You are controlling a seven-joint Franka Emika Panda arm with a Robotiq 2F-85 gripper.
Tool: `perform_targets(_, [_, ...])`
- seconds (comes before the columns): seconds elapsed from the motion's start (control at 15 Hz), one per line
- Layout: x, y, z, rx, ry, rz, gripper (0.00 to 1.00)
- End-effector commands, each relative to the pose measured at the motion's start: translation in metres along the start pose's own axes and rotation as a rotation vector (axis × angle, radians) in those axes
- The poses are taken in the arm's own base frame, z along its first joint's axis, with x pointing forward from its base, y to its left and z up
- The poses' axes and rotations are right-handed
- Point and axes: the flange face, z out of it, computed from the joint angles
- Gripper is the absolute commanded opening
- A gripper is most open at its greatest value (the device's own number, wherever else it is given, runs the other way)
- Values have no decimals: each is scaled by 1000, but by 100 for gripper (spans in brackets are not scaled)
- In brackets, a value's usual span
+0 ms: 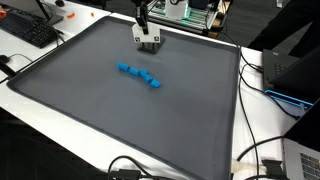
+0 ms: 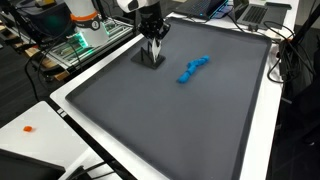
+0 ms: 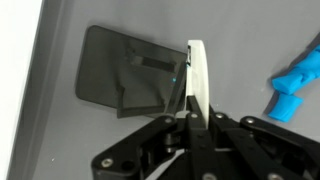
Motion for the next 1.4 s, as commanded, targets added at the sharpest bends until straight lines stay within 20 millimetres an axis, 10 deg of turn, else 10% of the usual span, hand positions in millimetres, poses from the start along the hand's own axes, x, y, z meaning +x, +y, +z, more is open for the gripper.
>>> perform_targets(0.0, [-6,17,8,44,10,66,1])
perform_targets(1.33, [-3,23,40,115,43,176,1])
